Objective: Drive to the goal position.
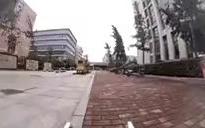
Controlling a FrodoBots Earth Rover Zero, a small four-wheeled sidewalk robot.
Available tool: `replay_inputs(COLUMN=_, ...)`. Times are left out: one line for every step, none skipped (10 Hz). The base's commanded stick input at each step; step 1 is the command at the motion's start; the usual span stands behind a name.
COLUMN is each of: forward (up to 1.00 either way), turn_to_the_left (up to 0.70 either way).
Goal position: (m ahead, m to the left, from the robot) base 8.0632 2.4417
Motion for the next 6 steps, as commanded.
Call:
replay_inputs(forward=0.45, turn_to_the_left=0.00)
replay_inputs(forward=0.45, turn_to_the_left=0.00)
replay_inputs(forward=0.45, turn_to_the_left=0.00)
replay_inputs(forward=0.45, turn_to_the_left=0.00)
replay_inputs(forward=0.45, turn_to_the_left=0.00)
replay_inputs(forward=0.45, turn_to_the_left=0.00)
